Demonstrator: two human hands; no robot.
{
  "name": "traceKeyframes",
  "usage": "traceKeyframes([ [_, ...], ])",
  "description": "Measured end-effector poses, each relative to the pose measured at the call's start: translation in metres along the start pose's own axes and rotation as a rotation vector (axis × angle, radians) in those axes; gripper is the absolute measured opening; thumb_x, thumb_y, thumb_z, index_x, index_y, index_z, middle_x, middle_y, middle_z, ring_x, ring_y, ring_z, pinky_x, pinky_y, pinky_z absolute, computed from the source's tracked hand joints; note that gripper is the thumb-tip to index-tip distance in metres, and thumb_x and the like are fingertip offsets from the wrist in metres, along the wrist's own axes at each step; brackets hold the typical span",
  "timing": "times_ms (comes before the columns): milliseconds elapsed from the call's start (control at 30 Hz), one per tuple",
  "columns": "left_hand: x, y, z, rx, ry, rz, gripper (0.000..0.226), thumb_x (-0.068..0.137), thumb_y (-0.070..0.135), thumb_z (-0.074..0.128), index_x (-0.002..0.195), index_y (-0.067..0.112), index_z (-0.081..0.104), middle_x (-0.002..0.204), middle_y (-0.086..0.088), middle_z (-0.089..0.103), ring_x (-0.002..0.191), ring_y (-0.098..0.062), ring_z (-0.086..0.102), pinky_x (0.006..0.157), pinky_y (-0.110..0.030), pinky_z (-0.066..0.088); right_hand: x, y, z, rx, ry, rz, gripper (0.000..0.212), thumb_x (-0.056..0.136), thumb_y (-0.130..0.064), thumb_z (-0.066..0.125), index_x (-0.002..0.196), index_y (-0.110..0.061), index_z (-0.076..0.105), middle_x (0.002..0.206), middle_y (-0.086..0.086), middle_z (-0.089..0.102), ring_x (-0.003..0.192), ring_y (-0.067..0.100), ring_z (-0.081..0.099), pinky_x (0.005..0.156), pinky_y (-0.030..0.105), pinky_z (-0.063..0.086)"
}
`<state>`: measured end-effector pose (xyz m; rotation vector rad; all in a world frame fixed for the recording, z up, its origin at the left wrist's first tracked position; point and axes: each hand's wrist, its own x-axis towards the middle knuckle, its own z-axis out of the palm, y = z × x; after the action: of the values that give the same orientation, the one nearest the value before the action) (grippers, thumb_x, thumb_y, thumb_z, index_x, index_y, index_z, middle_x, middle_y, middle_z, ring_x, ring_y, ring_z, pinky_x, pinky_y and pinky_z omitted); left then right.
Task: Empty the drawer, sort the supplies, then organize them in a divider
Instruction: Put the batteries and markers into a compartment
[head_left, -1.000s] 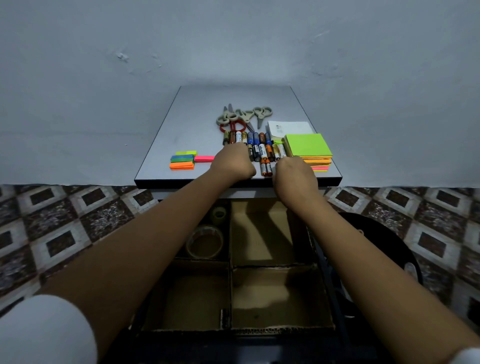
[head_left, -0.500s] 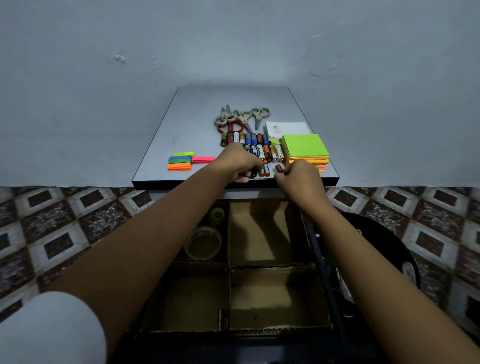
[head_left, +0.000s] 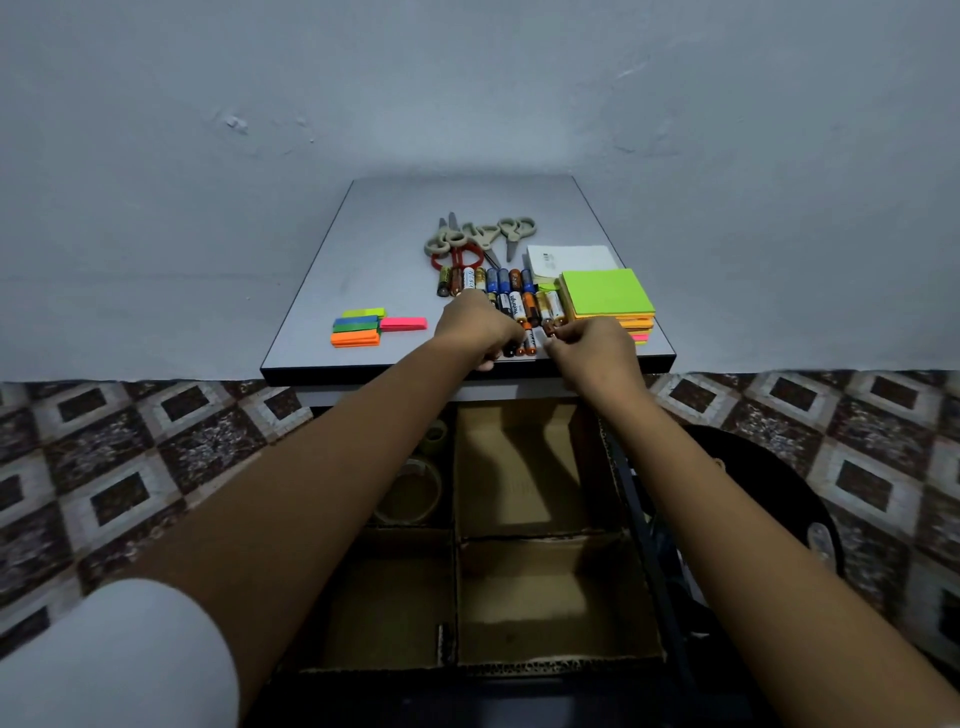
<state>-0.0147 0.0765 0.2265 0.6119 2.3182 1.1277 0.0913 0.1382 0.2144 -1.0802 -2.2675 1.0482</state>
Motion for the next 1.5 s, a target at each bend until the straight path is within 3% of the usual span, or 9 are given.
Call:
traceKeyframes([
  [200, -0.002, 0.0, -0.003, 0.114, -0.001, 0.034, 0.019, 0.083, 0.01, 0.065, 0.071, 0.009, 0.05, 0.069, -0.007, 0.055, 0.057, -0.015, 0.053, 0.045, -0.024, 0.046, 0.006, -0.001, 0.01, -0.05, 0.062, -0.043, 0.022, 0.091, -0.018, 0.059, 0.097, 0.0, 0.069, 0.094, 0.015, 0.069, 0.082, 0.027, 0.063, 0.068, 0.032, 0.05],
  [300, -0.004, -0.002, -0.007, 0.164, -0.001, 0.042, 0.018, 0.08, 0.006, 0.064, 0.068, 0.007, 0.051, 0.071, -0.01, 0.057, 0.06, -0.017, 0.055, 0.054, -0.028, 0.052, 0.006, -0.004, 0.018, -0.112, 0.084, -0.053, 0.023, 0.09, -0.02, 0.058, 0.096, 0.0, 0.069, 0.091, 0.015, 0.069, 0.076, 0.026, 0.06, 0.061, 0.028, 0.043],
  [467, -0.007, -0.003, -0.012, 0.178, -0.007, 0.038, 0.019, 0.08, 0.004, 0.064, 0.066, 0.006, 0.051, 0.069, -0.009, 0.055, 0.061, -0.018, 0.055, 0.057, -0.029, 0.053, 0.002, -0.008, 0.027, -0.212, 0.132, -0.074, 0.024, 0.093, -0.019, 0.054, 0.101, -0.001, 0.067, 0.096, 0.015, 0.067, 0.084, 0.029, 0.062, 0.062, 0.026, 0.038],
  [667, -0.006, -0.003, -0.014, 0.155, -0.023, 0.025, 0.02, 0.082, 0.006, 0.063, 0.068, 0.007, 0.049, 0.07, -0.009, 0.055, 0.06, -0.016, 0.055, 0.055, -0.027, 0.053, -0.002, -0.01, 0.028, -0.322, 0.144, -0.102, 0.022, 0.094, -0.016, 0.052, 0.102, -0.001, 0.065, 0.097, 0.015, 0.064, 0.073, 0.024, 0.048, 0.059, 0.027, 0.033],
  [933, -0.007, -0.001, -0.013, 0.162, -0.037, 0.006, 0.02, 0.085, 0.008, 0.061, 0.069, 0.008, 0.048, 0.072, -0.008, 0.053, 0.062, -0.016, 0.053, 0.05, -0.025, 0.05, -0.006, -0.01, 0.025, -0.379, 0.125, -0.134, 0.02, 0.094, -0.014, 0.052, 0.104, -0.001, 0.063, 0.099, 0.015, 0.064, 0.073, 0.023, 0.045, 0.059, 0.028, 0.033],
  [1233, -0.009, -0.003, -0.012, 0.058, 0.002, -0.035, 0.021, 0.085, 0.009, 0.061, 0.071, 0.009, 0.045, 0.07, -0.006, 0.051, 0.061, -0.014, 0.05, 0.053, -0.026, 0.049, -0.002, 0.002, 0.022, -0.124, 0.169, -0.067, 0.022, 0.092, -0.019, 0.057, 0.1, -0.003, 0.069, 0.092, 0.013, 0.068, 0.072, 0.02, 0.053, 0.055, 0.024, 0.034],
  [1333, -0.009, -0.004, -0.013, -0.056, 0.002, -0.068, 0.022, 0.087, 0.011, 0.06, 0.071, 0.01, 0.045, 0.067, -0.004, 0.048, 0.057, -0.012, 0.046, 0.051, -0.025, 0.046, -0.001, 0.003, 0.018, 0.165, 0.117, 0.054, 0.019, 0.089, -0.018, 0.061, 0.098, -0.003, 0.07, 0.087, 0.009, 0.069, 0.079, 0.022, 0.063, 0.067, 0.034, 0.053],
  [1400, -0.01, -0.005, -0.016, -0.133, 0.003, -0.099, 0.022, 0.087, 0.015, 0.062, 0.072, 0.011, 0.047, 0.067, -0.002, 0.048, 0.056, -0.011, 0.046, 0.051, -0.024, 0.046, -0.004, 0.003, 0.014, 0.375, 0.068, 0.171, 0.013, 0.089, -0.011, 0.06, 0.095, -0.003, 0.068, 0.075, 0.004, 0.064, 0.08, 0.021, 0.065, 0.075, 0.038, 0.057],
  [1500, -0.014, -0.009, -0.022, -0.245, -0.02, -0.149, 0.012, 0.086, 0.016, 0.064, 0.079, 0.012, 0.055, 0.067, 0.001, 0.05, 0.056, -0.008, 0.047, 0.05, -0.023, 0.046, -0.014, 0.003, 0.01, 0.633, -0.036, 0.302, 0.005, 0.09, -0.006, 0.058, 0.087, -0.006, 0.063, 0.072, 0.005, 0.062, 0.067, 0.014, 0.062, 0.062, 0.027, 0.053],
])
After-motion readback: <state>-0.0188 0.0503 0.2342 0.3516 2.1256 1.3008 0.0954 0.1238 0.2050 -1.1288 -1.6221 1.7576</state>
